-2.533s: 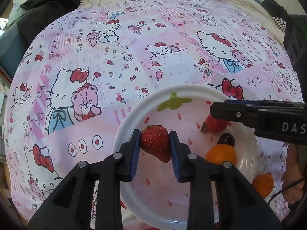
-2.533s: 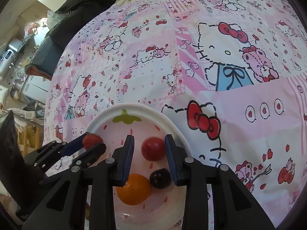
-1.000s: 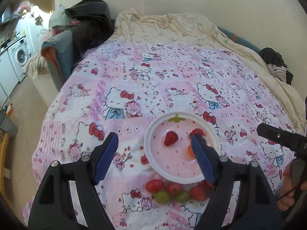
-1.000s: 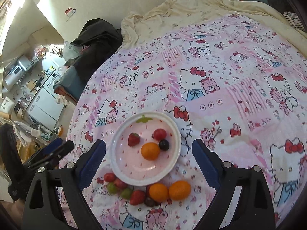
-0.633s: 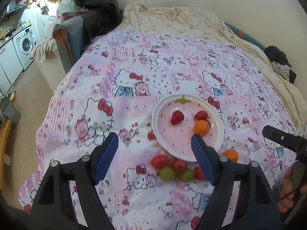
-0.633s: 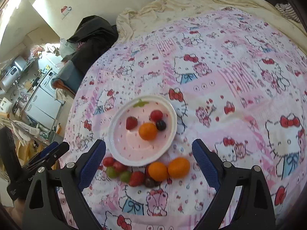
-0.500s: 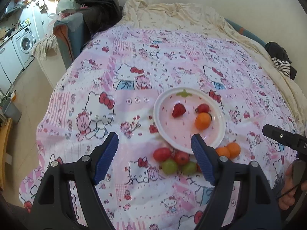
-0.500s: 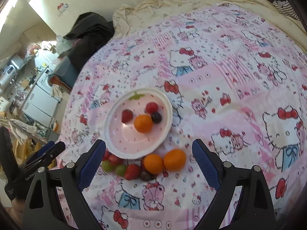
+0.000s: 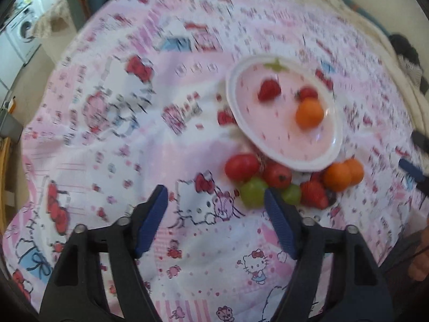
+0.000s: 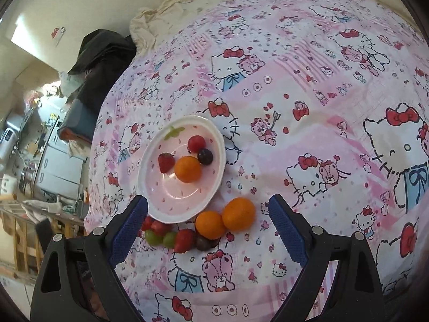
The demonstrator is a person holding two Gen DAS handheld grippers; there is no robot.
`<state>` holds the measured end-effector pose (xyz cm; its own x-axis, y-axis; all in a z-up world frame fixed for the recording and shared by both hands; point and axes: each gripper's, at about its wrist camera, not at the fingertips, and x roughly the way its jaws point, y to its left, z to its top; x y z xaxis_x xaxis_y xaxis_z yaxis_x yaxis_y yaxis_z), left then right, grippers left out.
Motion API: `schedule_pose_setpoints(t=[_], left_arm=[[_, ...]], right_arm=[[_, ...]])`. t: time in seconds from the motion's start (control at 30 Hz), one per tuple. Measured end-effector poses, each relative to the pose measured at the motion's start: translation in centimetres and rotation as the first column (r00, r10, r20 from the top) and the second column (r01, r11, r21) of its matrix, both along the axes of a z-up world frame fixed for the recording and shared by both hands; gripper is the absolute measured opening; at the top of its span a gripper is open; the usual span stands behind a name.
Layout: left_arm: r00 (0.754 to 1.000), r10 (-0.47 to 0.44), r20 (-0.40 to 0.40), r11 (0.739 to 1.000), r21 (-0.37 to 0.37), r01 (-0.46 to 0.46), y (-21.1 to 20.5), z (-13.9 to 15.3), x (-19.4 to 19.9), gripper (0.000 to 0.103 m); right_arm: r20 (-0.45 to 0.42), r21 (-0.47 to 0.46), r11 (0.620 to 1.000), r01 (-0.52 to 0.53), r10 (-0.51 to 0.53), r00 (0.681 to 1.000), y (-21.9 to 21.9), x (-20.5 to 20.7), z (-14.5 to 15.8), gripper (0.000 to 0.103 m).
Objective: Organize fruits
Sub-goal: 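Grasp a green grape with the left gripper while the right gripper grasps a mandarin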
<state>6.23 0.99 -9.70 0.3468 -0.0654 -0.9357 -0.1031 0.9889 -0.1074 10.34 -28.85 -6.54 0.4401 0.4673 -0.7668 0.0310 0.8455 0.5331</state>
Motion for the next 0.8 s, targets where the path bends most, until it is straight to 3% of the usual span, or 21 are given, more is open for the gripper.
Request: schedule_pose_setpoints(t=[0.23, 0.43, 0.53, 0.7, 0.8], left_arm=[[0.989, -0.139, -0.058, 0.99, 0.003, 0.14, -3.6, -3.0, 1.0, 0.046], [0.989, -0.141, -0.044, 0.99, 0.006, 0.141, -4.5, -3.3, 1.8, 0.045], [0.986, -0.151, -0.066, 0.989, -0.022, 0.15, -4.5, -3.4, 1.9, 0.027], [0.988, -0.147, -0.049, 0.988, -0.043, 0.145, -4.1, -2.6, 1.5, 0.026], [0.991, -0.131, -0.017, 0.991, -0.008, 0.131, -3.8, -1.3, 0.7, 0.026]], right_arm=[[-0.033, 0.042, 0.999, -0.006, 0.008, 0.999, -0.2, 0.4, -0.6, 0.094], [-0.026, 0.067, 0.998, -0.004, 0.005, 1.0, -0.8, 0.4, -0.4, 0.094], [-0.044, 0.088, 0.996, 0.008, -0.004, 0.999, -1.2, 0.6, -0.7, 0.094], [-0.055, 0.074, 0.997, 0.004, 0.0, 0.998, -1.1, 0.8, -1.1, 0.094], [-0.07, 0.061, 0.998, -0.003, 0.007, 0.997, -1.0, 0.9, -1.5, 0.094]])
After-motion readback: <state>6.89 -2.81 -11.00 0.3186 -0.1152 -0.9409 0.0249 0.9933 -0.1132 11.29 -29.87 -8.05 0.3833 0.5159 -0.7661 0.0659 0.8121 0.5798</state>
